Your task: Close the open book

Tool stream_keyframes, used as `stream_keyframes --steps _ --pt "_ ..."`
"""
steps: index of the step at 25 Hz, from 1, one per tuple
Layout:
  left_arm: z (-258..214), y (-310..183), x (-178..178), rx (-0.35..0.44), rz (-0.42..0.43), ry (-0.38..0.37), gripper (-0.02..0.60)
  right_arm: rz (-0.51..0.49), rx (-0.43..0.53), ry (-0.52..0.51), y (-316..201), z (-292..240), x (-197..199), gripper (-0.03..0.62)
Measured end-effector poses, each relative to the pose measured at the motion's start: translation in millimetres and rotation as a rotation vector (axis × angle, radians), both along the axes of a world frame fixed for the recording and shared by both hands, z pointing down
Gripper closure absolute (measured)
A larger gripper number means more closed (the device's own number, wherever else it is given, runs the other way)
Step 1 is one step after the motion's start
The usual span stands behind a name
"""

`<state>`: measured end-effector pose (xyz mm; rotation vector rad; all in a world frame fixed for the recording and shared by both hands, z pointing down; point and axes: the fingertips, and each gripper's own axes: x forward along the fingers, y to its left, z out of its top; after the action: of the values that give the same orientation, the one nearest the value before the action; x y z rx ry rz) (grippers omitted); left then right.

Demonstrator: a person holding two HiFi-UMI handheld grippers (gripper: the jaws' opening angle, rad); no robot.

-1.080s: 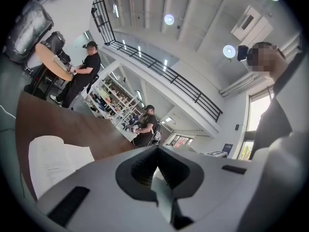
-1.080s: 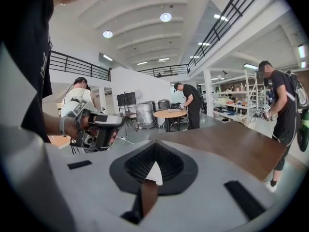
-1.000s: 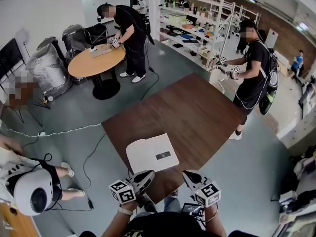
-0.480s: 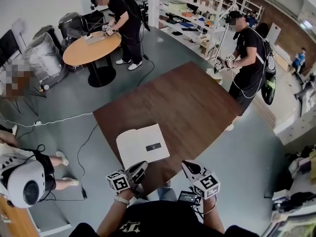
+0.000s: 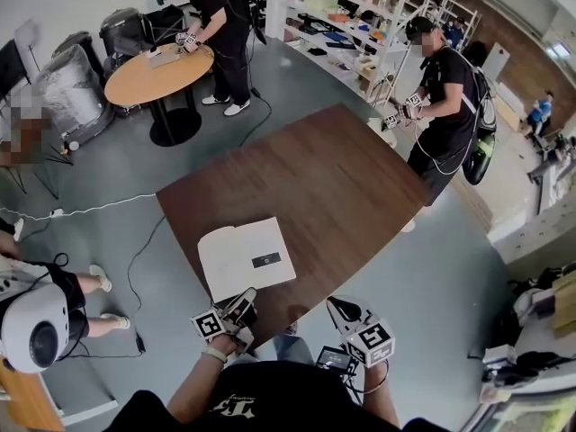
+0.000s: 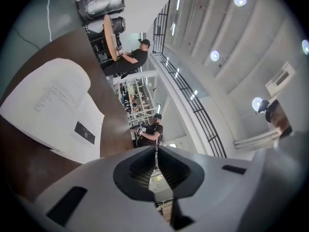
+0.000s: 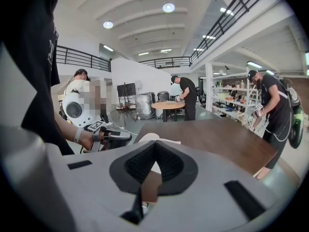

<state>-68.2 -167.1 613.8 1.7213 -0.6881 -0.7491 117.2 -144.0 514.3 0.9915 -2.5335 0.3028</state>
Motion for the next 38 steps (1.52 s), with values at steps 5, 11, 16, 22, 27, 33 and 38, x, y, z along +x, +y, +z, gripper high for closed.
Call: stream_keyframes --steps 5,11,16,22,27,33,38 --pt "27 -8 -12 -0.044 -0.071 0.063 0.575 0.047 -0.014 0.019 6 5 11 0.606" --pt "41 -20 -8 -0.015 -0.104 0.089 0.538 0.111 -0.027 0.043 11 8 36 0.606" --pt "48 -24 -13 0.004 -0.134 0.137 0.480 0.164 -0.027 0.065 16 3 45 0.606" --pt "73 -24 -19 -0.038 -0.158 0.179 0.414 0.230 -0.045 0.111 32 4 61 0.606" --pt "92 -21 -5 -0.068 -0.097 0.176 0.361 0.289 -0.070 0.128 57 17 81 0.606" --pt "119 -17 -23 -0.127 -0.130 0.204 0.321 0.305 -0.091 0.153 78 28 73 0.606" --pt "139 -9 -22 -0.175 -0.167 0.209 0.321 0.293 -0.103 0.176 92 36 76 0.606"
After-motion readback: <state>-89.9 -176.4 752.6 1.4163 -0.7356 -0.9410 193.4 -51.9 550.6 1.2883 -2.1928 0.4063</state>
